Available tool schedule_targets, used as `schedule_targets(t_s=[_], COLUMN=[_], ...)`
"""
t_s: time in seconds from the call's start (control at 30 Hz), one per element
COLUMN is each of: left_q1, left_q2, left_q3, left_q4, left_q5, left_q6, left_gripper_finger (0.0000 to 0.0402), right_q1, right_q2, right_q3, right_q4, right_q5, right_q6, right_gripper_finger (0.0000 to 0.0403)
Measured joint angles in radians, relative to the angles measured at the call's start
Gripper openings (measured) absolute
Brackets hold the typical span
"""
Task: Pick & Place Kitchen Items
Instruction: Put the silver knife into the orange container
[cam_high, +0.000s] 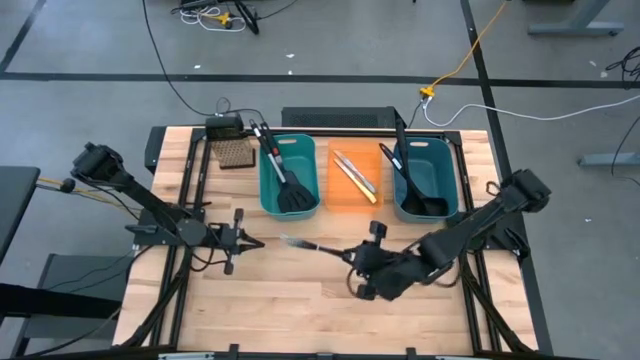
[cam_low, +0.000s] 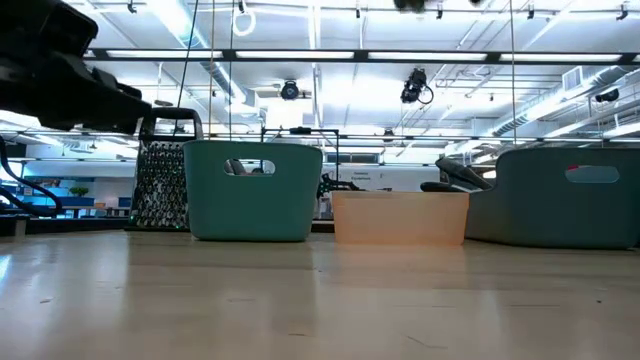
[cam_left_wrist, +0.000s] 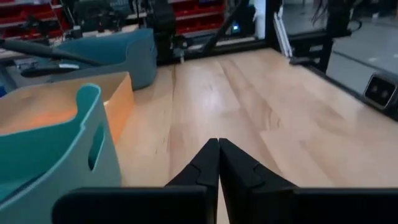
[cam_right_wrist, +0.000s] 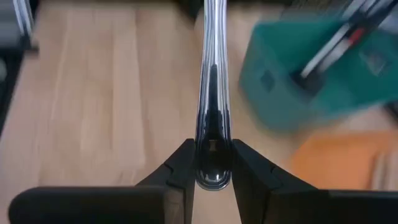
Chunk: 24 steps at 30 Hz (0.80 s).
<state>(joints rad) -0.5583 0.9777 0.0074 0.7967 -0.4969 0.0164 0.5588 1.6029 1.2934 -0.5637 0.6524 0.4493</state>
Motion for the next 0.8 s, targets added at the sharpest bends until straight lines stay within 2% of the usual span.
schedule_targets(t_s=[0.1,0.23,0.4,0.53,0.67,0.8], left_q1=[0.0,0.0,0.0,0.0,0.0,0.0], left_q2=[0.002,0.001,0.001,0.001,0.001,0.001], left_q3=[0.0,0.0,0.0,0.0,0.0,0.0], left_q4=[-0.003,-0.006,-0.009,-0.01,-0.01,-0.009], left_q5=[0.019,0.043,0.057,0.055,0.053,0.049], left_q6=[0.005,0.023,0.03,0.043,0.044,0.048], left_gripper_finger=[0.002,0.0017,0.0012,0.0013,0.0013,0.0012], right_q1=[-0.002,-0.025,-0.064,-0.09,-0.127,-0.168], right_q2=[-0.057,-0.155,-0.335,-0.482,-0.572,-0.597], right_q3=[-0.023,-0.13,-0.345,-0.548,-0.694,-0.811], right_q4=[0.132,0.293,0.514,0.78,0.876,0.957], right_q5=[0.066,0.07,0.071,0.107,0.129,0.144], right_q6=[-0.118,-0.225,-0.3,-0.386,-0.392,-0.346], right_gripper_finger=[0.0082,0.0082,0.0082,0.0082,0.0082,0.0082])
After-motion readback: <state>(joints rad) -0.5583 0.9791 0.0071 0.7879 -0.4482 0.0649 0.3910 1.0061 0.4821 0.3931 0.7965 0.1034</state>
